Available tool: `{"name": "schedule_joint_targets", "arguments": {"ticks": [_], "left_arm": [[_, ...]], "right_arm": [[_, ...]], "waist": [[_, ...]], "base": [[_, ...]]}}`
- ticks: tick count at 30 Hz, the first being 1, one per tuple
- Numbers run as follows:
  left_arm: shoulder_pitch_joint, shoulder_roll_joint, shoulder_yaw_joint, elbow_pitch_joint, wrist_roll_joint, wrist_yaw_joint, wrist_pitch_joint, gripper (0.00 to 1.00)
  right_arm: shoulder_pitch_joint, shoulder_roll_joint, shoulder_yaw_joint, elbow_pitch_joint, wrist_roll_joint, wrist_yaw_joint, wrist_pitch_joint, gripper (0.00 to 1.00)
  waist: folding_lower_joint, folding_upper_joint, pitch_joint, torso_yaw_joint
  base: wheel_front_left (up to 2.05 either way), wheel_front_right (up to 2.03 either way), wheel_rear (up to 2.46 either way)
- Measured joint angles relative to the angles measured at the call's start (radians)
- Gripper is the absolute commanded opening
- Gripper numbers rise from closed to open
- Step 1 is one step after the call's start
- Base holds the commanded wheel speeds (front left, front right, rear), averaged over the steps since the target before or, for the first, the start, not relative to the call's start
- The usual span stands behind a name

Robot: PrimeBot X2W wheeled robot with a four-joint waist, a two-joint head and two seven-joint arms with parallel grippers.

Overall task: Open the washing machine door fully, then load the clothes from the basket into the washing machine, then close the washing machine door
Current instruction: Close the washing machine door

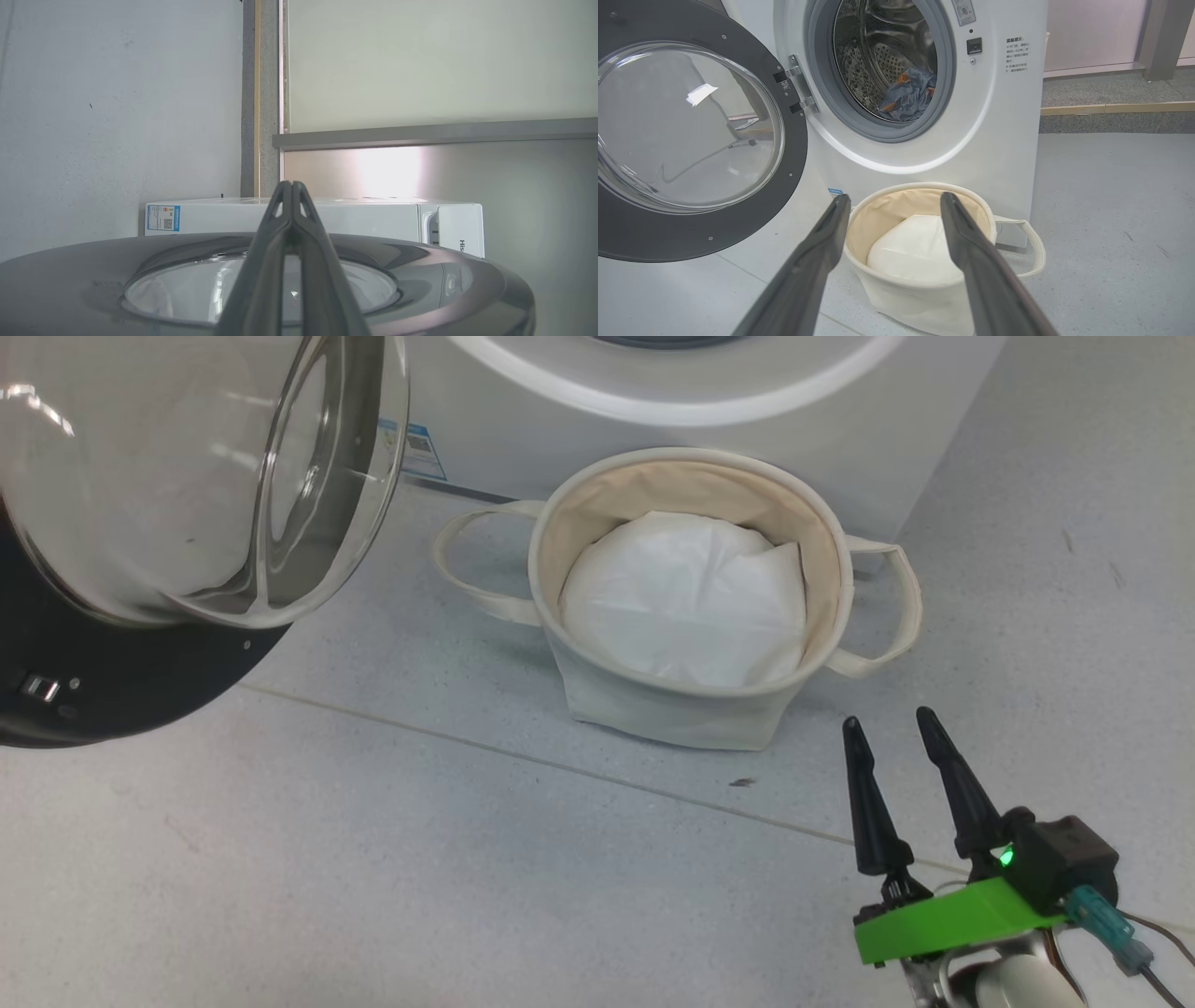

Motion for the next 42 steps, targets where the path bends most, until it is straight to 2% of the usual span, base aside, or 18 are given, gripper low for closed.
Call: {"name": "schedule_joint_targets", "arguments": {"ticks": [14,19,27,42], "left_arm": [[0.024,-0.049,-0.097,-0.062,-0.007,0.0,0.276,0.0],[0.06,-0.105,-0.152,-0.081,-0.007,-0.001,0.372,0.0],[0.109,-0.162,-0.192,-0.144,-0.007,-0.001,0.444,0.0],[0.222,-0.311,-0.274,-0.313,-0.026,0.011,0.589,0.0]], "right_arm": [[-0.019,0.011,0.004,0.008,0.001,0.0,0.0,1.0],[-0.019,0.028,0.004,0.018,0.002,0.0,0.0,1.0],[-0.014,0.055,-0.009,0.028,0.003,0.0,0.0,1.0],[0.041,0.072,-0.022,0.03,0.012,0.0,0.0,1.0]], "waist": [[-0.0001,0.0,-0.025,0.008],[-0.0002,0.0,-0.054,0.006],[-0.0002,0.0,-0.107,0.005],[-0.0002,0.0,-0.196,-0.01]], "base": [[0.0,0.0,0.0],[0.0,0.0,0.0],[0.0,0.0,0.0],[0.0,0.0,0.0]]}}
